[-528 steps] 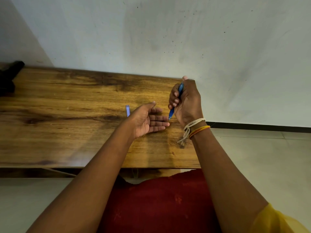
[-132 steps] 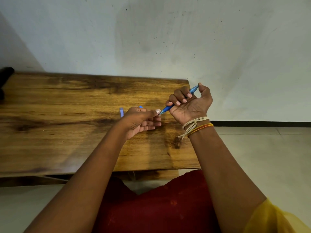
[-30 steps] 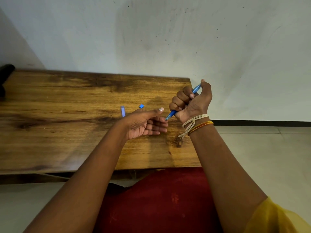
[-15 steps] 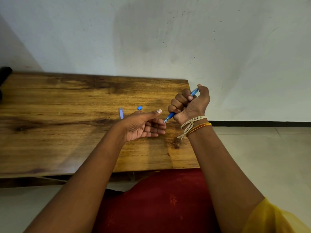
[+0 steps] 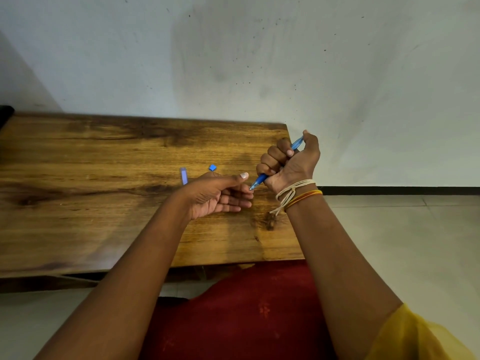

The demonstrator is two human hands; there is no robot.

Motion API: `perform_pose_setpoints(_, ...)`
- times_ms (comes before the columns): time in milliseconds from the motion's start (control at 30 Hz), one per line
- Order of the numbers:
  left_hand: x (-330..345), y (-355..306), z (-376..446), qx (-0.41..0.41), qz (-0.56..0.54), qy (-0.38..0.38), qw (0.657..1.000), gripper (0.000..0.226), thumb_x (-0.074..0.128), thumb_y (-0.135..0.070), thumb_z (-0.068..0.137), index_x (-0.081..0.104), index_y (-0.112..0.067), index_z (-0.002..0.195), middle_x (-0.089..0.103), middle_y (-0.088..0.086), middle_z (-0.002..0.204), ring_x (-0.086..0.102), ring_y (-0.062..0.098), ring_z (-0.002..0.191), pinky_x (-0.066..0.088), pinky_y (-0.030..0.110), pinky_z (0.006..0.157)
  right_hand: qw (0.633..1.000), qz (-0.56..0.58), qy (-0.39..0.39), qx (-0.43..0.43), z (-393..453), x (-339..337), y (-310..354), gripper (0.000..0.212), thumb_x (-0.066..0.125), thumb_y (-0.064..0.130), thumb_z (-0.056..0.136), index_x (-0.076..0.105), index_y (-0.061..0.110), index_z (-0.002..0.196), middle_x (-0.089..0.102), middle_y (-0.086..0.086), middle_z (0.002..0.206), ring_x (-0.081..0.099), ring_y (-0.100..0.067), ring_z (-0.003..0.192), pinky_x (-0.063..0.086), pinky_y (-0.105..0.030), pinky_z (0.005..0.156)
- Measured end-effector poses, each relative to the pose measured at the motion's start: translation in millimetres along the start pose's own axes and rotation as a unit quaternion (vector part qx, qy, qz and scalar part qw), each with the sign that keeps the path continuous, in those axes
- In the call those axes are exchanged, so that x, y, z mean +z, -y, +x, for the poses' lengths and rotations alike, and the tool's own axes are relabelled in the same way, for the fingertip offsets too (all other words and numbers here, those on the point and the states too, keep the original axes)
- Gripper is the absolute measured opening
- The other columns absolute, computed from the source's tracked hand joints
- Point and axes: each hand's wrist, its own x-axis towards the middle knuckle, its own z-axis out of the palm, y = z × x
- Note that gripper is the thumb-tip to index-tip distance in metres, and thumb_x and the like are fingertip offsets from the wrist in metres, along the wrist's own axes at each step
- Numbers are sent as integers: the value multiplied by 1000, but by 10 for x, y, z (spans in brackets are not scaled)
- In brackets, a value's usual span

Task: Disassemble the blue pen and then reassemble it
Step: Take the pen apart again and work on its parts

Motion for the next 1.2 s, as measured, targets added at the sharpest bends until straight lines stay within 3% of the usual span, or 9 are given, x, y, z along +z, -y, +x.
perform_pose_setpoints(800,5,4,30,-10,-3,-10,1000,35,69,-46,74,78,-12,75,74,17,99,71,29,95,57,36,85,999,-19,29,10,4,-16,13,59,32,60,87,29,19,43,18,6,40,14,-11,36,15,-19,45)
perform_pose_setpoints(1067,-35,43,26,-12,0,-12,1000,42,58,-46,89,77,-9,94,73,16,102,70,28,97,55,35,84,984,-165,26,-65,-56,77,-58,55,31,52,94,24,20,48,17,7,40,11,-10,37,10,-18,45)
perform_pose_setpoints(1200,20,15,38,-18,-16,-27,999,43,54,-43,92,73,-6,98,73,18,101,72,28,92,56,33,80,972,-210,76,-67,-65,125,-108,59,32,53,96,25,18,49,20,7,39,13,-9,36,10,-20,45)
